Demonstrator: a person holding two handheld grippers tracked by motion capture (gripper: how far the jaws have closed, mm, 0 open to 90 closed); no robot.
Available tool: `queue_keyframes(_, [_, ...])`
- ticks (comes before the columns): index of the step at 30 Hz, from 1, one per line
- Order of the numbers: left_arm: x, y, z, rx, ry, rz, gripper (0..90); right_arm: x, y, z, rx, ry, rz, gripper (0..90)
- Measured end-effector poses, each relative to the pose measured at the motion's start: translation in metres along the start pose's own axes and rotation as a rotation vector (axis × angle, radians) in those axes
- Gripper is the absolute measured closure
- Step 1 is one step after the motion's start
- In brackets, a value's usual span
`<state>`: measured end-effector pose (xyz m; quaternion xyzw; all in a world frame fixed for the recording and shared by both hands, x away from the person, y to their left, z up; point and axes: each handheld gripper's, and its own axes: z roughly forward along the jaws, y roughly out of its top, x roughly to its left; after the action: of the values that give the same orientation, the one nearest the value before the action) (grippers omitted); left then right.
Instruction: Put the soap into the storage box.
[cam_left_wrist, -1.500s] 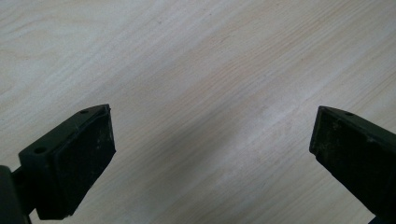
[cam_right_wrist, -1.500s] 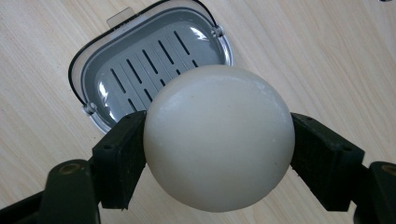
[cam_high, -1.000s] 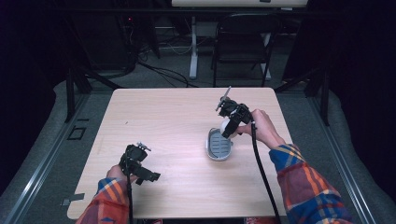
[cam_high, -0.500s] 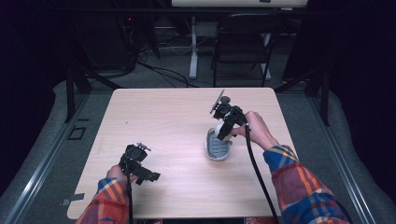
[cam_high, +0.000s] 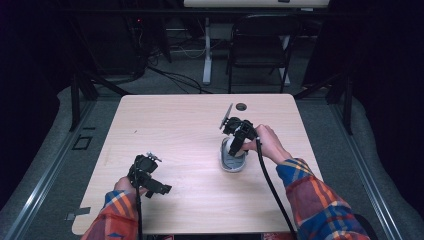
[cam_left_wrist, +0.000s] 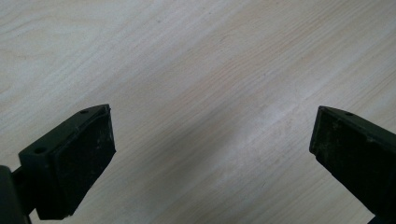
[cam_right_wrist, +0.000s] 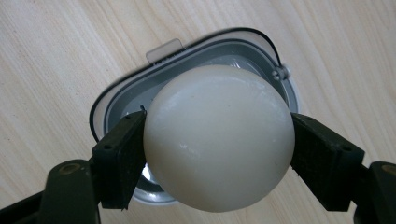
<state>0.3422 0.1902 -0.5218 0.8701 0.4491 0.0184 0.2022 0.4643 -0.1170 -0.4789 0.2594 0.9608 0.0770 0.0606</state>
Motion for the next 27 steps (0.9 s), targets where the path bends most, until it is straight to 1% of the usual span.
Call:
queue_keyframes(4, [0.000,0.000,0.000,-0.001,0.002,0.004,0.1,0.002,0.001,0.006,-0.001,0.004,0.001,23.5])
queue_keyframes(7, [0.000,0.000,0.000,-0.001,0.001,0.001,0.1,0.003,0.002,0.009,0.014,0.003,-0.016,23.5])
queue_keyframes(9, [0.000,0.000,0.000,-0.001,0.002,0.004,0.1,0.005,0.001,0.011,-0.001,0.000,-0.019,23.5])
queue_keyframes(10, [0.000,0.000,0.000,-0.002,0.002,0.001,0.1,0.005,0.001,0.011,0.009,0.002,-0.027,23.5])
queue_keyframes(12, [0.000,0.000,0.000,-0.002,0.003,0.003,0.1,0.005,0.001,0.014,0.005,-0.001,-0.024,23.5])
queue_keyframes(14, [0.000,0.000,0.000,-0.002,0.003,0.003,0.1,0.005,0.000,0.016,0.014,0.002,-0.024,23.4])
queue_keyframes(17, [0.000,0.000,0.000,-0.001,0.003,0.004,0.1,0.005,-0.002,0.020,0.003,0.004,-0.016,23.4])
queue_keyframes(19, [0.000,0.000,0.000,0.003,0.001,0.001,0.1,0.004,-0.003,0.020,0.008,0.001,-0.025,23.4])
queue_keyframes(27, [-0.001,0.000,0.000,0.004,0.000,0.003,0.1,0.001,-0.005,0.024,0.007,0.006,-0.018,23.3])
